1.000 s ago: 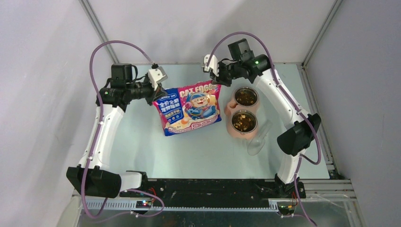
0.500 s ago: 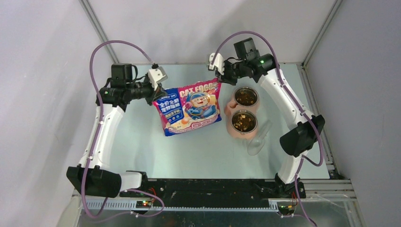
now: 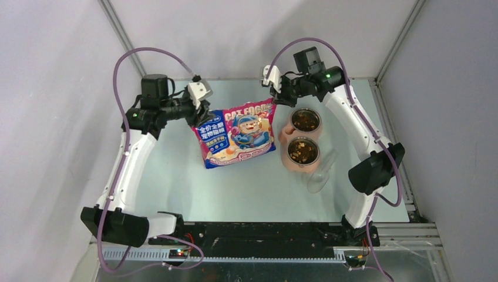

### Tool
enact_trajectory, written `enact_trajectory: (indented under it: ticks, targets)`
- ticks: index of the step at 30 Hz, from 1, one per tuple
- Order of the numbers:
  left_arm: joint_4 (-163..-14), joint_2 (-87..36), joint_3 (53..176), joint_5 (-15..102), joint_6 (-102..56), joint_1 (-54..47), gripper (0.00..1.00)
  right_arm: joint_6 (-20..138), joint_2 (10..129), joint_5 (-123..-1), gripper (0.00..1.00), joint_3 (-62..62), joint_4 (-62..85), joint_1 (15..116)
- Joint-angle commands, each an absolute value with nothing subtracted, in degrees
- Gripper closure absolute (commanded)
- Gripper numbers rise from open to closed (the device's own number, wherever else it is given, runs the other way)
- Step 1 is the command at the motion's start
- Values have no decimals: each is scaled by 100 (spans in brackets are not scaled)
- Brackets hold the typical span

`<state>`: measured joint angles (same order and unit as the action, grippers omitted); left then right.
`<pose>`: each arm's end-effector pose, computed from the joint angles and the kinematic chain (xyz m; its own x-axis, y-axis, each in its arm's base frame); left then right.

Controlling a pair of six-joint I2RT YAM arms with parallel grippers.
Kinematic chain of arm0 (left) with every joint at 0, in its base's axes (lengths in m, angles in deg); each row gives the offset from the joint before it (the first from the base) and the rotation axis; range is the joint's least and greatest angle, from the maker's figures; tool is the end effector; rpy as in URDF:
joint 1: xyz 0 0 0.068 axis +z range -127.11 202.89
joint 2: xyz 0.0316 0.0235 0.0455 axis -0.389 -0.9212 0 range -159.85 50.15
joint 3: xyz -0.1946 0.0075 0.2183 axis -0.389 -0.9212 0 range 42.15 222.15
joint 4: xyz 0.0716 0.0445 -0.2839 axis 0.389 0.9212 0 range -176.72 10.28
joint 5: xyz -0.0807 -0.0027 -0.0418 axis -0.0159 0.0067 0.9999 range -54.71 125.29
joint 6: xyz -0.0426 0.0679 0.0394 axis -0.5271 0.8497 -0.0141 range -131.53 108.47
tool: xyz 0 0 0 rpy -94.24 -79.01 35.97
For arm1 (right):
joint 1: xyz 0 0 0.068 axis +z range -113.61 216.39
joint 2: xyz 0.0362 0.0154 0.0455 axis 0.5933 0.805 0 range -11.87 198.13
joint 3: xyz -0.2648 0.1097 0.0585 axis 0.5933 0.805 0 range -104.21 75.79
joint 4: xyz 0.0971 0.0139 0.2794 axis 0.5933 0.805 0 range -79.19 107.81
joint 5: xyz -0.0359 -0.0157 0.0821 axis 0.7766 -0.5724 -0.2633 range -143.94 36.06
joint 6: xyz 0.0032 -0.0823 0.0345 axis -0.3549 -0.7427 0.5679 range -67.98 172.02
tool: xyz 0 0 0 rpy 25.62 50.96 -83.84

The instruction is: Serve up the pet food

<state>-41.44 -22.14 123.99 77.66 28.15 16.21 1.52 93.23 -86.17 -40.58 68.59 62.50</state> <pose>0.3008 -0.0891 0.4127 -0.0444 0.4802 -0.8760 0.8546 0.4724 0.2156 0.3908 0.2387 0.3994 0.1272 -0.6645 -0.7364 -0.9491 0.1340 -0.2849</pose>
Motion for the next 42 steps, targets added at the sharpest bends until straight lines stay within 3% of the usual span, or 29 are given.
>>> enact_trajectory:
  ticks: [1,6,13,18,33,35,38,42]
  targets:
    - [-5388,-2174,12382,7547,2199,1097,44,468,8879,-8660,100,-4025,6783,6122]
    - [-5751,-2733,12760,7385,2183,519,44,559,8846,-8662,100,-4031,6739,6133]
    - [-4619,-3611,13724,7777,2720,330,58,602,8790,-8515,100,-4022,6696,6160]
    - [-4474,-3558,13585,7748,2995,321,61,704,8771,-8470,100,-3965,6633,6161]
    - [-4810,-3833,13702,7501,2760,-31,62,877,8797,-8557,100,-3927,6565,6177]
    - [-4990,-3896,13702,7493,2641,-105,66,884,8805,-8553,100,-3926,6558,6174]
    - [-5029,-3984,13748,7421,2672,-211,95,895,8807,-8529,100,-3927,6549,6173]
    - [-4964,-3954,13745,7251,2771,-220,99,876,8803,-8530,100,-3934,6569,6153]
